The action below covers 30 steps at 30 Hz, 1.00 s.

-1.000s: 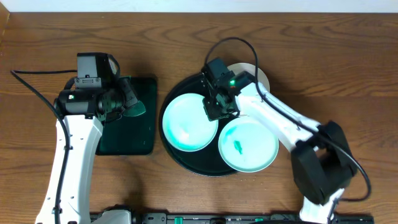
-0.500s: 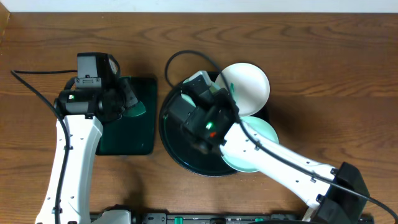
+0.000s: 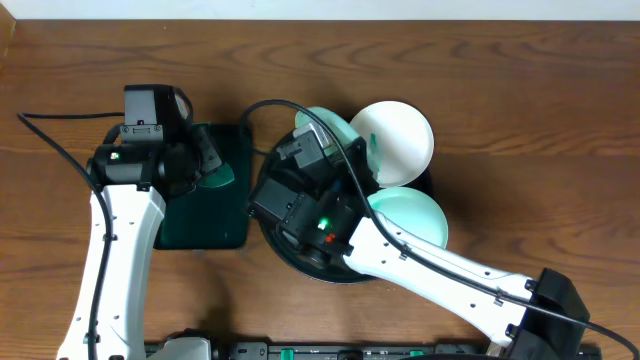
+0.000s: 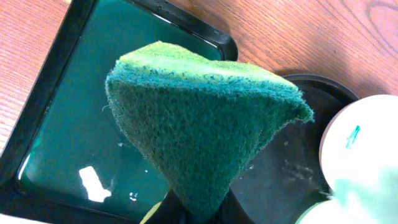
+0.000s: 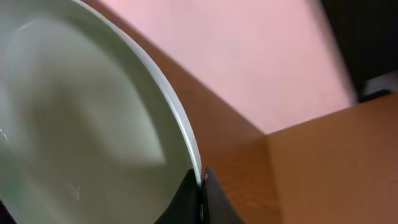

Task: Clean dirty plates on tray and stack at the side
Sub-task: 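Lift the held plate with the right gripper and carry it right, then set the plate down on the table right of the tray, release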

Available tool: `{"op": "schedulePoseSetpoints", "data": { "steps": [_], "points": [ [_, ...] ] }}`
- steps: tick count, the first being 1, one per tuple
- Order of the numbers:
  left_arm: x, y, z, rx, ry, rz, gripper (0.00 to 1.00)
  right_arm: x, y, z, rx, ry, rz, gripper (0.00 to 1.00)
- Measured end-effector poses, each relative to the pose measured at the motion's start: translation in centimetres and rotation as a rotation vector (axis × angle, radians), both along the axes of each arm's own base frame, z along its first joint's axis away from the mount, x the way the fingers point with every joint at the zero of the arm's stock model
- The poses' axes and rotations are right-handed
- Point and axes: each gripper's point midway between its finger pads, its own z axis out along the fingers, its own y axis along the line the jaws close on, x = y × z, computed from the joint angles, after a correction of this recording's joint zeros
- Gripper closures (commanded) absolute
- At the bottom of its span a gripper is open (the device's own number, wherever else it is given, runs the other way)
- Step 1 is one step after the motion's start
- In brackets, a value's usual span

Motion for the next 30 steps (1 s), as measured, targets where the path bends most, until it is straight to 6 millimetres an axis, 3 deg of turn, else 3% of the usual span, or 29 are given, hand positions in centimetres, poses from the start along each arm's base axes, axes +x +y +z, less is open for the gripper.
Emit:
{"op": "schedulePoseSetpoints", "data": {
  "steps": [4, 6, 9, 12, 15, 19, 20, 22, 24, 26, 27, 30],
  "points": [
    [-0.1, 0.0, 0.0, 0.001, 0.004, 0.0, 0.93, 0.7, 1.0, -4.8, 0.214, 0.291, 0.051, 0.99],
    [-0.2, 0.0, -0.1, 0.0, 0.01, 0.0, 0.93, 1.5, 0.3, -6.9, 0.352, 0.463, 0.048, 0.99],
    [-0.3, 0.0, -0.2, 0.0, 0.013, 0.0, 0.93, 2.8, -2.0, -7.4, 0.534, 0.616, 0.007, 0.99],
    [-0.4, 0.0, -0.3, 0.0, 0.017, 0.0, 0.93, 5.3, -7.2, -5.3, 0.765, 0.659, -0.081, 0.99],
    [-0.4, 0.0, -0.3, 0.0, 0.021, 0.0, 0.93, 6.6, -14.5, -3.1, 0.937, 0.627, -0.194, 0.99],
    [-0.5, 0.0, -0.4, 0.0, 0.022, 0.0, 0.93, 7.6, -25.1, -3.5, 1.051, 0.543, -0.371, 0.99],
    [-0.5, 0.0, -0.4, 0.0, 0.022, 0.0, 0.93, 7.6, -26.4, -4.0, 1.061, 0.531, -0.391, 0.99],
    [-0.5, 0.0, -0.4, 0.0, 0.023, 0.0, 0.93, 7.2, -30.6, -6.7, 1.078, 0.514, -0.469, 0.99],
    [-0.5, 0.0, -0.4, 0.0, 0.023, 0.0, 0.93, 7.1, -32.4, -9.2, 1.079, 0.516, -0.498, 0.99],
    [-0.5, 0.0, -0.4, 0.0, 0.025, 0.0, 0.93, 7.0, -33.3, -12.1, 1.078, 0.539, -0.514, 0.99],
    [-0.5, 0.0, -0.4, 0.0, 0.024, 0.0, 0.93, 6.7, -33.6, -15.0, 1.07, 0.581, -0.534, 0.99],
    [-0.5, 0.0, -0.4, 0.0, 0.024, 0.0, 0.93, 6.3, -33.6, -18.5, 1.056, 0.639, -0.558, 0.99]
  ]
}}
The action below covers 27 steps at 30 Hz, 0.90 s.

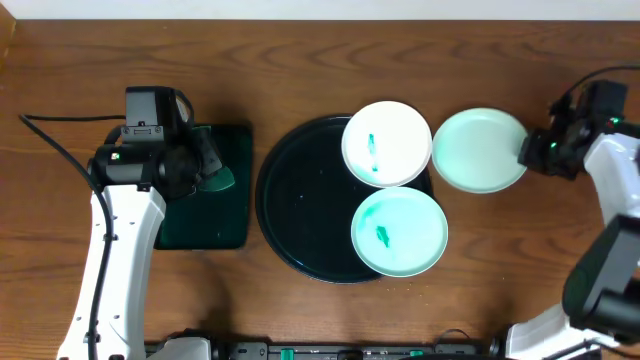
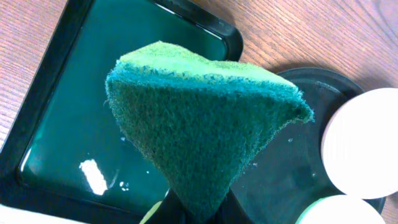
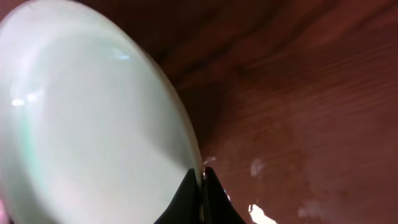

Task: Clean dirty plates on tray and stack at the side
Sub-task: 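Set the plate down on the table right of the tray, release, then move the right gripper back and grasp the rim of the next plate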

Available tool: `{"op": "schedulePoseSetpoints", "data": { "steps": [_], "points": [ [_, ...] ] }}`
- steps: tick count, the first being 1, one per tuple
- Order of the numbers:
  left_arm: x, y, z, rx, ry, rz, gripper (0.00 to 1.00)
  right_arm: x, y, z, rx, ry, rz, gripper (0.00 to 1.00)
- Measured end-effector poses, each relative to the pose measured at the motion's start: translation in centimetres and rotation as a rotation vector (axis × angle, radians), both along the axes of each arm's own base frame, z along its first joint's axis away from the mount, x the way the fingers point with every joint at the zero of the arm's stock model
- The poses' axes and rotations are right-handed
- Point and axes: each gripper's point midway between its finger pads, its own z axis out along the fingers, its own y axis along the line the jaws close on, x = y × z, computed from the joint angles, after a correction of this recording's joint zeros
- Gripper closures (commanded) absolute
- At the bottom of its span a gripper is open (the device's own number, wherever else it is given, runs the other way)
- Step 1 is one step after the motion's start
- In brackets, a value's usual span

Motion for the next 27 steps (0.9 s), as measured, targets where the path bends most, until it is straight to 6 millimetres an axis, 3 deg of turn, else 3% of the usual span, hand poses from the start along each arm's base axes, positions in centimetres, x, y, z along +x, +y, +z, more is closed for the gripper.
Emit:
{"op": "schedulePoseSetpoints", "data": {
  "steps": [3, 8, 11, 14, 18, 20, 23, 24, 27],
  "points": [
    [0.0, 0.0, 0.0, 0.0, 0.0, 0.0, 0.93, 0.1, -0.2, -2.4, 0.004, 0.04, 0.006, 0.99],
    [0.0, 0.0, 0.0, 0.0, 0.001, 0.0, 0.93, -0.1, -0.1, -4.5, 0.016, 0.083, 0.009, 0.98],
    [0.0, 0.0, 0.0, 0.0, 0.001, 0.0, 0.93, -0.2, -0.1, -4.5, 0.014, 0.087, 0.01, 0.78],
    [0.0, 0.0, 0.0, 0.0, 0.001, 0.0, 0.93, -1.3, 0.1, -4.6, 0.023, 0.136, 0.009, 0.72],
    [0.0, 0.0, 0.0, 0.0, 0.0, 0.0, 0.93, -2.4, 0.7, -3.2, 0.06, 0.206, 0.006, 0.67],
    [0.0, 0.0, 0.0, -0.001, 0.001, 0.0, 0.93, -2.3, 1.4, -1.5, 0.091, 0.225, 0.015, 0.68],
    [-0.1, 0.0, 0.0, 0.0, 0.003, 0.0, 0.93, -2.7, 3.5, 0.7, 0.161, 0.244, 0.052, 0.66],
    [-0.1, 0.0, -0.1, 0.0, 0.007, 0.0, 0.92, -3.8, 5.3, 2.0, 0.193, 0.271, 0.093, 0.66],
    [-0.2, 0.0, -0.3, 0.0, 0.016, 0.0, 0.93, -6.5, 9.6, 3.4, 0.26, 0.364, 0.216, 0.69]
  ]
}}
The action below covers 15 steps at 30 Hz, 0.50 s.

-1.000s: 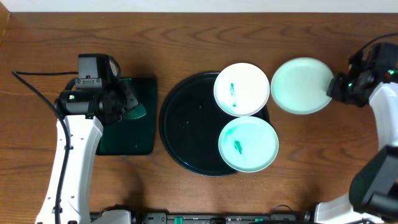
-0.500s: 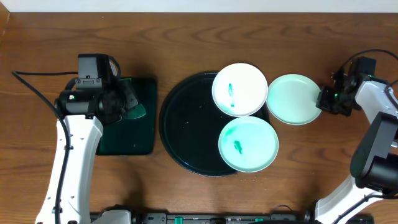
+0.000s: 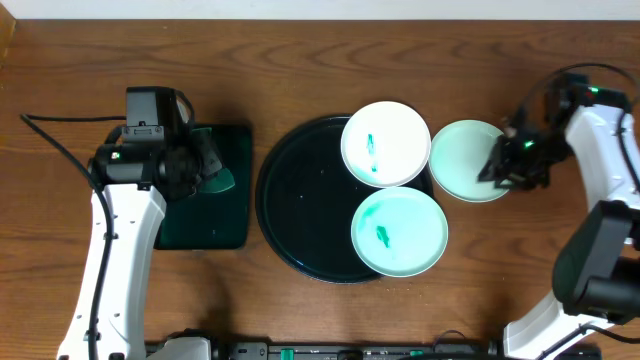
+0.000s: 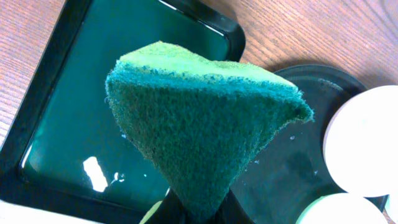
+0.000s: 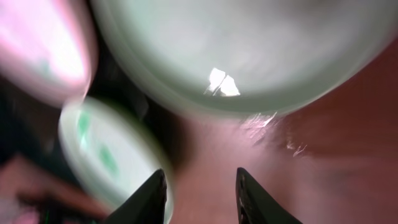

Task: Clean dirty plates on tray and stack at the side
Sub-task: 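Move the right gripper back and grasp the rim of the next plate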

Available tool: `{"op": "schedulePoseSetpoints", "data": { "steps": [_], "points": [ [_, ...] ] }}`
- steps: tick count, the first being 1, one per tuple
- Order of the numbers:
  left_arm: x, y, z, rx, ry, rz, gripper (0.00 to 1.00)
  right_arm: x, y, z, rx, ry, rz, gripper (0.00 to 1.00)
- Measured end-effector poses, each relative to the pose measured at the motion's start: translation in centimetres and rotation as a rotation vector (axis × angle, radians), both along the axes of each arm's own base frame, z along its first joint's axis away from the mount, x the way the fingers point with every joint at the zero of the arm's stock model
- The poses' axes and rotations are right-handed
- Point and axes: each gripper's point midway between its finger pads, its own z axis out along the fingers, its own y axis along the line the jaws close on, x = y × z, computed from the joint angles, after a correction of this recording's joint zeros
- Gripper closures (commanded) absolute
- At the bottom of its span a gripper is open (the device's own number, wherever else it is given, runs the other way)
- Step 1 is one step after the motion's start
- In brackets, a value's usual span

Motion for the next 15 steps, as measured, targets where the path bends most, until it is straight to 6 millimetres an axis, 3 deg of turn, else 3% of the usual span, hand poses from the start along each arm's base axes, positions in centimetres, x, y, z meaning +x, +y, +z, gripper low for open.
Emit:
{"op": "schedulePoseSetpoints", "data": {
  "steps": [4, 8, 11, 15],
  "points": [
    [-0.2, 0.0, -0.4, -0.001, 0.02, 0.0, 0.93, -2.5, 3.4, 0.0, 0.052, 0.078, 0.122, 0.7],
    [-0.3, 0.0, -0.4, -0.001, 0.024, 0.0, 0.93, -4.5, 5.0, -1.1, 0.062, 0.132, 0.193, 0.69],
    [-0.3, 0.0, -0.4, -0.001, 0.024, -0.001, 0.93, -6.4, 5.6, -2.9, 0.018, 0.179, 0.248, 0.7],
    [-0.3, 0.0, -0.5, 0.001, 0.025, -0.003, 0.93, -6.5, 6.5, -5.5, -0.062, 0.147, 0.296, 0.73]
  ]
}}
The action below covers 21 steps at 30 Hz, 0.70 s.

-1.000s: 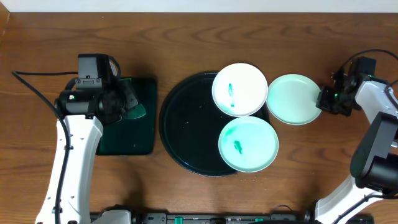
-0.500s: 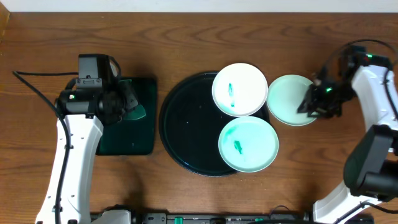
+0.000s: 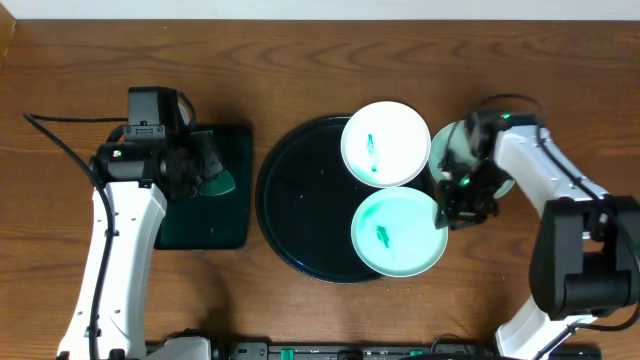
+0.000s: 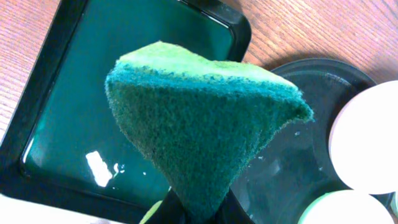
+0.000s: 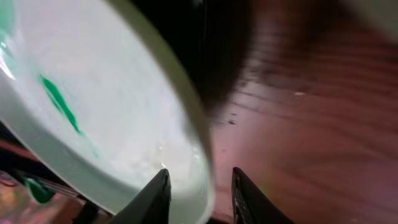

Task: Clean dirty plates on tray and stack at the side
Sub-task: 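Move the right gripper back and grasp the rim of the next plate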

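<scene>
A white plate [image 3: 385, 143] and a mint-green plate [image 3: 398, 232], both with green smears, lie on the round black tray [image 3: 300, 200]. A clean pale green plate [image 3: 450, 148] lies on the table right of the tray, partly hidden by my right arm. My right gripper [image 3: 455, 213] is open at the mint plate's right rim. In the right wrist view the gripper [image 5: 199, 186] has that rim [image 5: 198, 149] between its fingers. My left gripper [image 4: 198, 208] is shut on a green sponge [image 4: 199, 118], held above the rectangular tray.
A rectangular dark green tray [image 3: 215, 215] holding a little water [image 4: 62, 112] sits left of the round tray, under my left gripper. A black cable [image 3: 60, 150] runs along the left arm. Bare wooden table [image 3: 560, 290] surrounds both trays.
My right gripper has moved from above the clean plate down and left to the right rim of the smeared mint plate, still open. The left gripper and sponge have not moved.
My right gripper first held a pale green plate over the round tray, close to the sponge. Then it held that plate over the table right of the tray. Then the plate lay there, released. Now the gripper is open at the smeared mint plate.
</scene>
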Available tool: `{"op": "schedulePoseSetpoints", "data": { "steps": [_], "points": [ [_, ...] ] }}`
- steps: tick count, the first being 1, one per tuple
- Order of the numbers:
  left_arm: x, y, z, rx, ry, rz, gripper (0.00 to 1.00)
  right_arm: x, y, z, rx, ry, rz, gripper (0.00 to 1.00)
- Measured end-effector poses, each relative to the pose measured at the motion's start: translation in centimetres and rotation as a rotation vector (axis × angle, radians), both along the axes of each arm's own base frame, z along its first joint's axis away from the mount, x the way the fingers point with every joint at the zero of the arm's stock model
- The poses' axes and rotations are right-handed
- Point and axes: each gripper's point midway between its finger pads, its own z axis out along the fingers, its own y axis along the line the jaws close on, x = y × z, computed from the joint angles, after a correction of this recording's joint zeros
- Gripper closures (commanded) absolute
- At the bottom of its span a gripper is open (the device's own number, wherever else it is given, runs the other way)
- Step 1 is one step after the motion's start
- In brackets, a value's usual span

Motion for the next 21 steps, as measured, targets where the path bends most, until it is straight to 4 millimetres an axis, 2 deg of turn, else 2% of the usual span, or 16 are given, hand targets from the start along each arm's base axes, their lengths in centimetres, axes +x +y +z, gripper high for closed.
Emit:
{"op": "schedulePoseSetpoints", "data": {
  "steps": [3, 8, 12, 14, 16, 19, 21],
  "points": [
    [0.0, 0.0, 0.0, 0.001, -0.001, -0.003, 0.93, -0.1, 1.4, -0.8, -0.031, -0.023, 0.035, 0.98],
    [0.0, 0.0, 0.0, 0.001, 0.0, -0.004, 0.93, -0.5, 3.0, -1.1, -0.098, -0.041, 0.077, 0.99],
    [0.0, 0.0, 0.0, 0.003, 0.0, -0.007, 0.93, -0.3, 4.3, 0.1, -0.102, -0.101, 0.089, 0.99],
    [0.0, 0.0, 0.0, 0.004, 0.0, -0.01, 0.93, 1.6, 6.3, 1.5, -0.078, -0.245, 0.083, 0.99],
    [0.0, 0.0, -0.3, 0.003, 0.009, -0.01, 0.93, 2.4, 8.6, 2.1, -0.05, -0.322, 0.083, 0.99],
    [0.0, -0.1, -1.2, 0.003, 0.039, -0.012, 0.93, 3.5, 12.1, 1.4, -0.011, -0.39, 0.082, 0.99],
    [0.0, -0.3, -1.7, 0.003, 0.056, -0.02, 0.93, 3.3, 13.0, 0.4, -0.015, -0.373, 0.072, 0.99]
  ]
}}
